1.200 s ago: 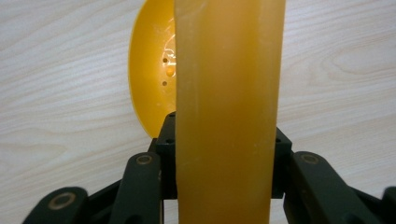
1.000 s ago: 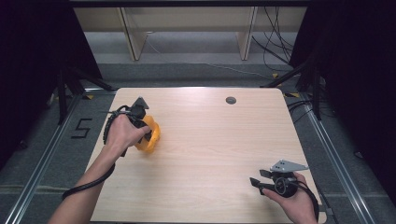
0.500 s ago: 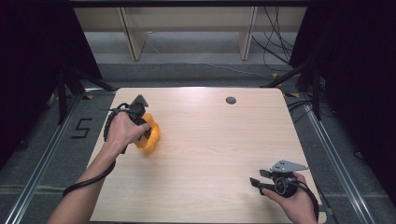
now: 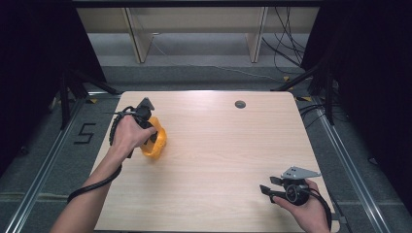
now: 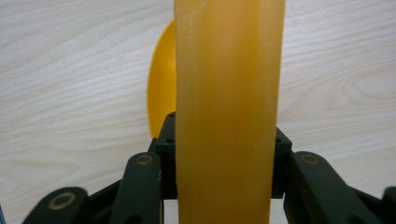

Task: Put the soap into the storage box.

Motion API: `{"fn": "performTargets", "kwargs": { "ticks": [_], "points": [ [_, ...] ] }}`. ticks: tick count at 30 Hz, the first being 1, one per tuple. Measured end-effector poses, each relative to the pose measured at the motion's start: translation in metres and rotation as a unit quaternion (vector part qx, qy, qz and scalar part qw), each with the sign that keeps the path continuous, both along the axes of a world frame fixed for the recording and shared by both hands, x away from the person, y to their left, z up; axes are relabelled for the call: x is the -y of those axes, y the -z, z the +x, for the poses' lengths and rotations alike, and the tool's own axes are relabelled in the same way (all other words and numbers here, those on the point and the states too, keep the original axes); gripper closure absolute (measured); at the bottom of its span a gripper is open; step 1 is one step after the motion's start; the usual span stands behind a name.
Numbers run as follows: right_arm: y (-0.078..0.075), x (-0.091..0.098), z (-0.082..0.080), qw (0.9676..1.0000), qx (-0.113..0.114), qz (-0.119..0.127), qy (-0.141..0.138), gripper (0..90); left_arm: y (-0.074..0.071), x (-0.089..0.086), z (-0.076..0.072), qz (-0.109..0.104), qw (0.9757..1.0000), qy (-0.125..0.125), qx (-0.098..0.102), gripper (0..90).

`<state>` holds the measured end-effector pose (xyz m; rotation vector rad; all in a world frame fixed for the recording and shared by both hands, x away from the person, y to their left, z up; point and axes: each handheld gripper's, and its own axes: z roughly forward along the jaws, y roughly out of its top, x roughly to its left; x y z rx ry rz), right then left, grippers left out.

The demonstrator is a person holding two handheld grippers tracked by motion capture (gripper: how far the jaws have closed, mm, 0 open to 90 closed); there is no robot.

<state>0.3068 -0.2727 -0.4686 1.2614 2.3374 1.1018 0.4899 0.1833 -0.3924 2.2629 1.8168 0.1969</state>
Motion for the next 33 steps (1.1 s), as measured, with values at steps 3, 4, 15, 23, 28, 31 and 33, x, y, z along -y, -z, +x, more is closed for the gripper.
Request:
{"fn": "performTargets", "kwargs": {
  "ticks": [3,4,15,23,28,31,33],
  "points": [
    [0.000,0.000,0.000,1.0000,-0.001,-0.003,0.001,46.2,0.001,-0.002,0.002,0.000,1.0000,0.007,-0.002,60.5],
    [0.000,0.000,0.000,1.0000,-0.001,-0.003,0.000,46.2,0.002,-0.001,0.002,0.000,1.0000,0.002,0.001,60.5],
    [0.000,0.000,0.000,1.0000,-0.001,-0.003,0.000,46.2,0.007,0.002,0.006,-0.005,0.9999,-0.014,0.003,60.5],
    [0.000,0.000,0.000,1.0000,0.000,0.000,0.000,46.2,0.009,0.001,0.009,-0.004,0.9999,-0.012,0.001,60.5],
    [0.000,0.000,0.000,1.0000,0.000,0.000,0.000,46.2,0.011,0.001,0.010,-0.005,0.9999,-0.016,0.001,60.5],
    [0.000,0.000,0.000,1.0000,-0.002,0.001,0.000,46.2,0.011,-0.001,0.012,0.001,1.0000,-0.003,-0.002,60.5],
    [0.000,0.000,0.000,1.0000,-0.003,0.001,0.000,46.2,0.011,-0.001,0.012,-0.001,1.0000,-0.007,-0.003,60.5]
  ]
}}
